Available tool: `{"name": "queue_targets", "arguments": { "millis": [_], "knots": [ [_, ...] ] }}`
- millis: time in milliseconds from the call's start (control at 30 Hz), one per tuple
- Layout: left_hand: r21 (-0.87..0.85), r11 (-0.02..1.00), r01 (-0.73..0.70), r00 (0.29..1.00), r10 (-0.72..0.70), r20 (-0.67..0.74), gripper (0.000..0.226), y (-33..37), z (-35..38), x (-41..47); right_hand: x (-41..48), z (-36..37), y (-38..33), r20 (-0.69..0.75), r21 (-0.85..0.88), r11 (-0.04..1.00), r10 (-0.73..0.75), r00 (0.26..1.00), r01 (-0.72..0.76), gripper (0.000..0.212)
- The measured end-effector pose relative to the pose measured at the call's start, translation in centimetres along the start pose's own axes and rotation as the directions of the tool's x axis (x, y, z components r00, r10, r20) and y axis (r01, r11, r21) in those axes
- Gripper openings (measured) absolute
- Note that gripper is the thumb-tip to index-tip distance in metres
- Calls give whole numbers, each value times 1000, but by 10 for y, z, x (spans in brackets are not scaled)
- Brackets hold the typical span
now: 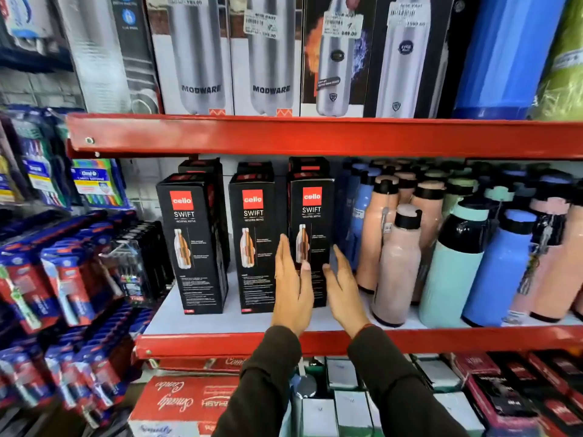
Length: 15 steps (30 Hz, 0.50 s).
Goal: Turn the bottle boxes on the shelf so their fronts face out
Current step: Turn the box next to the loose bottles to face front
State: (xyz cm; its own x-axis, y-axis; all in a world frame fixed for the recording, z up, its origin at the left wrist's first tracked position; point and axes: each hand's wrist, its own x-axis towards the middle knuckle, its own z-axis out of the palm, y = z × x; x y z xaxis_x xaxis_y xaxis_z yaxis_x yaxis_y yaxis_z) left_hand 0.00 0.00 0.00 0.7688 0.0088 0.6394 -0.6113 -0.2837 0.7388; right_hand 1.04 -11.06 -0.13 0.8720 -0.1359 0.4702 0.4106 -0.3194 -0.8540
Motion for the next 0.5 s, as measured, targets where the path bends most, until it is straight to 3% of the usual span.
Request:
{"name": "queue_targets", "arguments": {
  "millis": [67, 167, 267, 400, 500],
  "knots": [
    [-103, 977, 184, 982, -187, -16, 61, 0, 5, 2, 3, 1, 1, 12, 64, 998, 29, 1000, -29, 45],
    [-251, 883, 398, 917, -394, 67, 62, -12, 8, 7, 3, 5, 8, 9, 83, 994, 67, 998, -67, 45],
    [-353, 827, 437, 898, -422, 124, 73, -30, 8, 7, 3, 5, 14, 23, 90, 995, 50, 998, -52, 55],
    [-428, 790, 439, 893, -438, 108, 58, -21, 3, 5, 2, 5, 20, 5, 49, 998, 44, 999, -44, 74],
    [-459, 784, 418, 901, -423, 98, 63, -12, 1, 3, 3, -1, 19, 5, 12, 1000, 18, 1000, -18, 86]
  ]
}}
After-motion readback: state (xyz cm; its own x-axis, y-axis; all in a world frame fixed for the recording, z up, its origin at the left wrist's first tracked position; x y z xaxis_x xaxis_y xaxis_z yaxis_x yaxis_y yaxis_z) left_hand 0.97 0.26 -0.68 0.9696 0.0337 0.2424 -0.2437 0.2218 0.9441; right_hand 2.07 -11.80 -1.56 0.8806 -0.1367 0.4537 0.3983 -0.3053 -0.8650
